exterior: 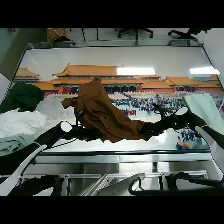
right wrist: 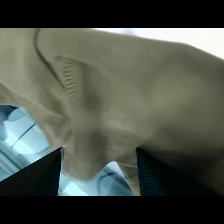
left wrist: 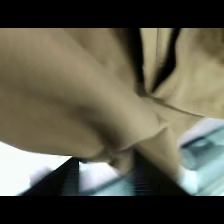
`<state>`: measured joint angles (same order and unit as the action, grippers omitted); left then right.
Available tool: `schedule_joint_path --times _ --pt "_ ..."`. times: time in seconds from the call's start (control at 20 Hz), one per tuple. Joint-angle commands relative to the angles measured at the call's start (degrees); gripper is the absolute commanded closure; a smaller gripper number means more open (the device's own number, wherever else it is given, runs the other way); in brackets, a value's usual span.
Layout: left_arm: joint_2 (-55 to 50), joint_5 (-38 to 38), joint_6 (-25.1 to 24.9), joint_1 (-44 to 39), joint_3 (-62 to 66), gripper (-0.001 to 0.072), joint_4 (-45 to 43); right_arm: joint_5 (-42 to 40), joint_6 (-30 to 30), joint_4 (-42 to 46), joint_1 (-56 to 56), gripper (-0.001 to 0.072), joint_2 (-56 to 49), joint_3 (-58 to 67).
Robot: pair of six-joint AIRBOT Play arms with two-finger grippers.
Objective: Fold the shirts.
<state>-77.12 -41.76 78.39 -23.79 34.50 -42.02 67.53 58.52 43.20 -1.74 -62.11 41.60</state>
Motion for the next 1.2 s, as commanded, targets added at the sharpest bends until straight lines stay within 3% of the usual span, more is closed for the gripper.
schedule_joint_path --times 0.0,0.1,0.2,0.35,0.65,0.8,1.0,1.15 --pt "-2.51 -1.62 -2.6 -0.33 2.56 0.0693 -0.44 -3.48 -0.28 -1.2 3.1 0.0189 -1.38 0.02" --pt "-2.38 -2.67 -2.69 -0.33 3.02 0.0694 -0.44 -3.72 -0.33 -3.23 3.37 0.0224 -1.49 0.04" --pt "-2.34 -2.75 -2.93 -0.33 2.97 0.0694 -0.48 -3.65 -2.23 -5.66 3.37 0.0499 -1.49 0.04" --pt "-2.16 -3.3 -3.54 -0.33 2.97 0.0696 -0.48 -3.08 -2.93 -8.31 3.37 0.0689 -1.38 0.07" --pt "8.59 -5.51 -3.56 5.2 3.04 0.0699 -2.45 1.73 -2.8 -10.36 3.13 0.0696 4.35 5.79" --pt "17.33 -12.52 -3.56 12.9 8.37 0.0699 -3.8 4.98 -2.84 -16.57 1.75 0.0696 7.89 15.5" --pt "27.52 -20.87 -3.45 24.5 29.14 0.07 -3.89 6.95 -2.84 -29.88 -5.01 0.0696 9.73 37.0" --pt "29.44 -26.36 -3.1 31.28 50.58 0.07 -3.34 6.71 -2.84 -38.66 -10.6 0.0697 9.7 54.29"
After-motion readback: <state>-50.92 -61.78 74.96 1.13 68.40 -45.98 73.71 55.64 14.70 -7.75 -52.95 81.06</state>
